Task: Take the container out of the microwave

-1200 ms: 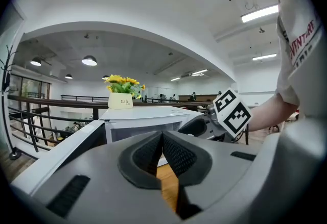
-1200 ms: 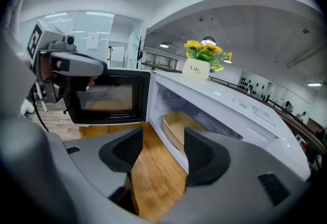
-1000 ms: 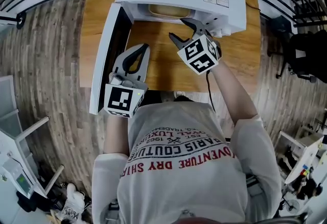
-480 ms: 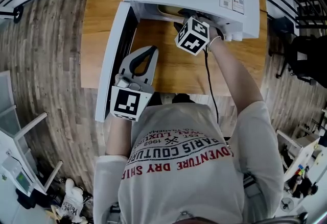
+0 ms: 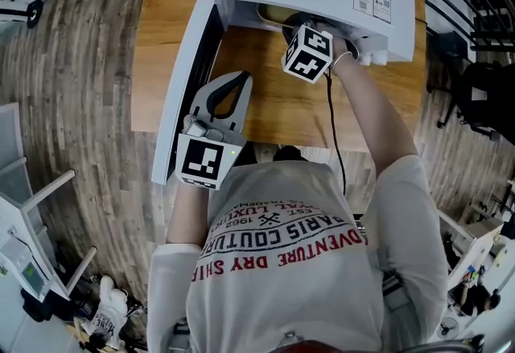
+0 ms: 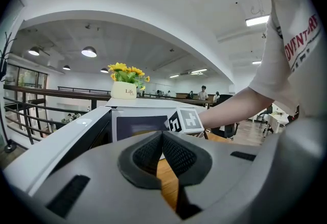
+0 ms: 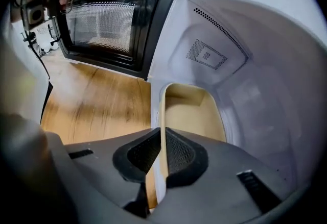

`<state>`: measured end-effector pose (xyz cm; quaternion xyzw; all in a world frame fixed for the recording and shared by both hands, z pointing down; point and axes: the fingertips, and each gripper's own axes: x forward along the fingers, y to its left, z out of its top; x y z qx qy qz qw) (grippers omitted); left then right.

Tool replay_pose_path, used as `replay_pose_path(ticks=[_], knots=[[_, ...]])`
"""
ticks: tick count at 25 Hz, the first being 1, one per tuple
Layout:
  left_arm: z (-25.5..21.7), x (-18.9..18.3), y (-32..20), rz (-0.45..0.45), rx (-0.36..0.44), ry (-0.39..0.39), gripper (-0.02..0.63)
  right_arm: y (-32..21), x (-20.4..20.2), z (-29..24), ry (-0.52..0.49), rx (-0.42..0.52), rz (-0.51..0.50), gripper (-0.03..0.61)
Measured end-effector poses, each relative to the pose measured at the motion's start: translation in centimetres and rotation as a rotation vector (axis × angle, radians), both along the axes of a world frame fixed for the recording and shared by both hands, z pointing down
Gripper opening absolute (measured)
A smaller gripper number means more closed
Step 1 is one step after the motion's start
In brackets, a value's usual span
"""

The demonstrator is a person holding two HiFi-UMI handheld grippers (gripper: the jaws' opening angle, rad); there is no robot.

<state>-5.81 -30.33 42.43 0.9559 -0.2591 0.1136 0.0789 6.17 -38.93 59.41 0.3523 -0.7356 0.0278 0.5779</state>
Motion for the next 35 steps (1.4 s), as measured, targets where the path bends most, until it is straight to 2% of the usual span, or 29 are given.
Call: replay_pose_path(ticks=[11, 19, 27, 35], knots=[[-1.6, -0.1, 2.1, 0.014, 0.05, -0.002, 0.017, 6.2, -1.8, -4.0, -0.176, 0.038, 0.046, 0.034], [-3.5, -1.1, 2.7, 0.014, 0.104, 0.006, 0.017, 11.6, -3.8, -9.0, -0.424, 0.142, 0.182, 0.034], [-5.5, -1.1, 2.1, 0.059, 0.17, 0.021, 0.016, 13.2, -3.9, -15.5, -0.604, 0.353, 0.33, 0.034], [-7.6, 0.1, 1.4, 0.121, 0.224, 0.04, 0.017, 13.8, -1.0, -21.1, -0.681, 0.632, 0.464, 0.032]])
